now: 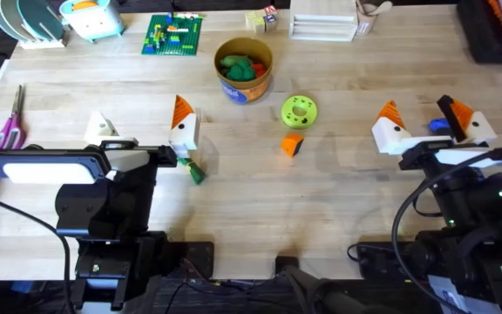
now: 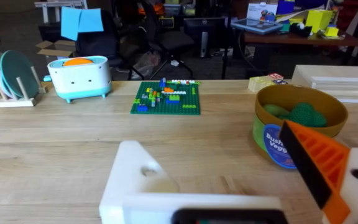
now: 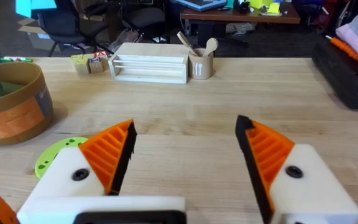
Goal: Pick up the gripper from the table and insert it into the empty holder that is missing its gripper. Then pick up a screw, insert it into the mounting hole, and use the screwdriver to tighten it. Finally, clean up the table by picking up the vegetable and placing it into the bucket.
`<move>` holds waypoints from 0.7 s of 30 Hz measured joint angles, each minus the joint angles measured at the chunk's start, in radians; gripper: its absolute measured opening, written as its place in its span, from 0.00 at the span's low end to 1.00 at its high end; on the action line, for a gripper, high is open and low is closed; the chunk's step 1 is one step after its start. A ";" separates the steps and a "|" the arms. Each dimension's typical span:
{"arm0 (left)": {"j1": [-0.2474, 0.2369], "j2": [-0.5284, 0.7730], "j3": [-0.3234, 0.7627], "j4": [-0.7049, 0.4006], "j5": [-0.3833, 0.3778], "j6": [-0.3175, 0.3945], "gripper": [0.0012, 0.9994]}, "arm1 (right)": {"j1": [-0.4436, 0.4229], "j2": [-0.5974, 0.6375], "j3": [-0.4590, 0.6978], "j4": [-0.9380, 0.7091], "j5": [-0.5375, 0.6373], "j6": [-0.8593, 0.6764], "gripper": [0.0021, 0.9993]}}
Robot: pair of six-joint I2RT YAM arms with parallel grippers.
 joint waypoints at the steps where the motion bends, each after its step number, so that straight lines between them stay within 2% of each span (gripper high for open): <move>1: 0.000 0.000 0.000 0.000 0.000 0.000 0.99 | 0.000 0.000 0.000 0.000 0.000 0.000 0.99; 15: 0.000 0.000 0.015 -0.023 0.000 -0.004 0.99 | 0.000 0.000 0.003 0.003 0.001 0.011 0.99; 18: 0.000 0.007 0.109 -0.139 -0.001 -0.015 0.99 | 0.000 0.006 0.048 -0.081 0.001 0.044 0.99; 21: 0.000 0.063 0.287 -0.304 -0.012 -0.022 0.99 | 0.000 0.062 0.179 -0.211 0.000 0.070 0.99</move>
